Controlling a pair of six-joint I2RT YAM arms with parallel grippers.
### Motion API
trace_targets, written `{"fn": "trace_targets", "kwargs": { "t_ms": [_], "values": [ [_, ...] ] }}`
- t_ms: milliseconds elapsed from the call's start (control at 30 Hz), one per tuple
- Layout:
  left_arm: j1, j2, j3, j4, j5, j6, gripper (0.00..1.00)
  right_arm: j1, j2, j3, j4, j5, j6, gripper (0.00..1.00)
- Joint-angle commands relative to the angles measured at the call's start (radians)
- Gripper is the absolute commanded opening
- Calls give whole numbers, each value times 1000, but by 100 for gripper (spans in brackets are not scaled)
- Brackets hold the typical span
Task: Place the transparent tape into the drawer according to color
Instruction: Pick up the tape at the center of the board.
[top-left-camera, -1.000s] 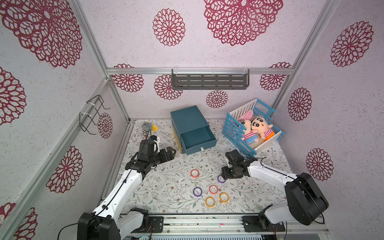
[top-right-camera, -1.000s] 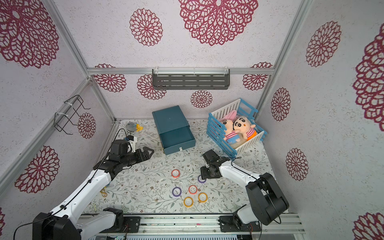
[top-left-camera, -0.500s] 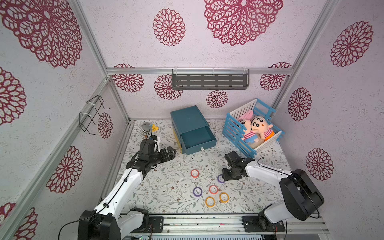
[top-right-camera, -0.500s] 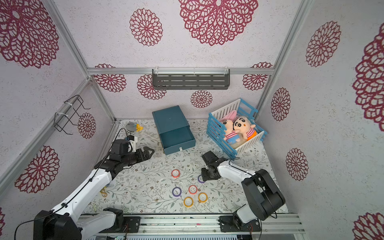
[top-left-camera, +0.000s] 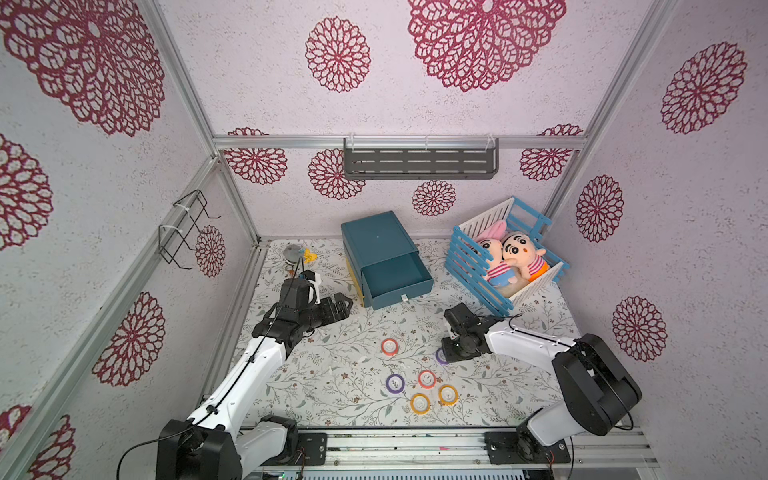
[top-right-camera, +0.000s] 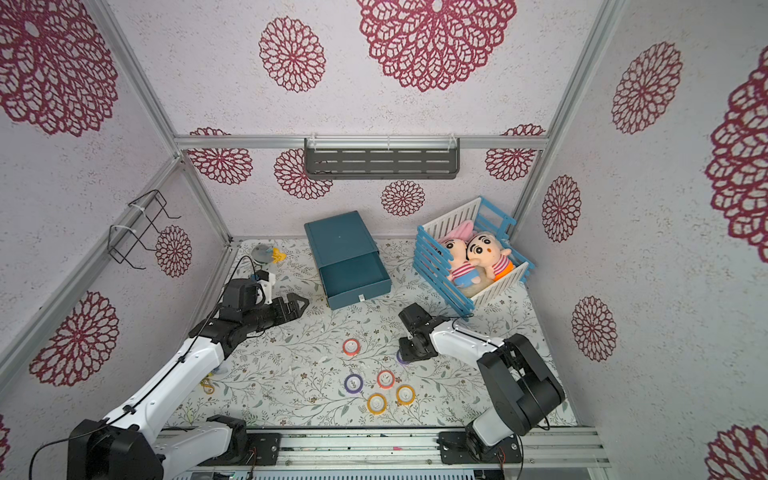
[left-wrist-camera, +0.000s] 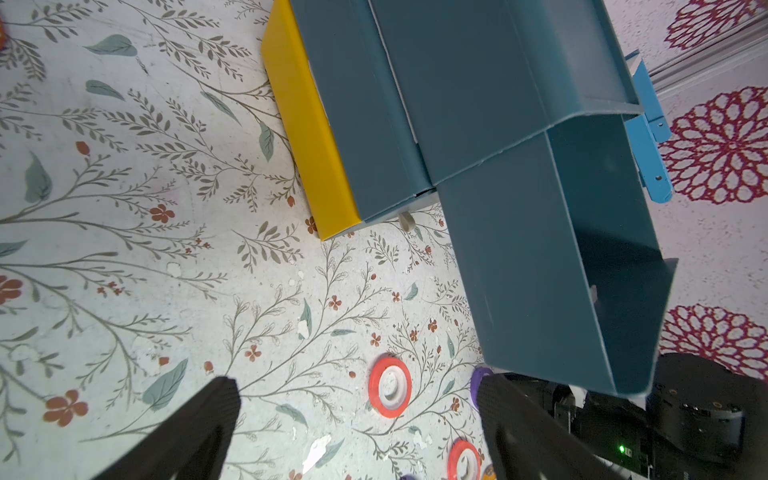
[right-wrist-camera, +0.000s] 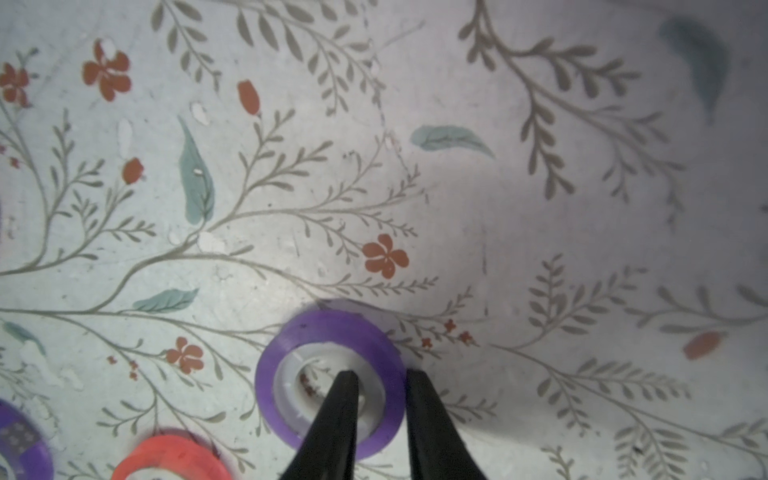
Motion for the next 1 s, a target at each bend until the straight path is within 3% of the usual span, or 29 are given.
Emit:
{"fn": "trace_targets", "kwargs": {
  "t_ms": [0, 300, 967],
  "values": [
    [-7, 7, -13, 26, 8, 12, 97, 7, 39, -4, -37, 11, -14, 21],
    [-10, 11, -13, 24, 11, 16, 97, 8, 31, -3, -49, 25, -18, 0],
    [-19, 4, -5, 14, 1, 8, 97, 4, -139, 117, -124, 14, 18, 0]
  ]
}}
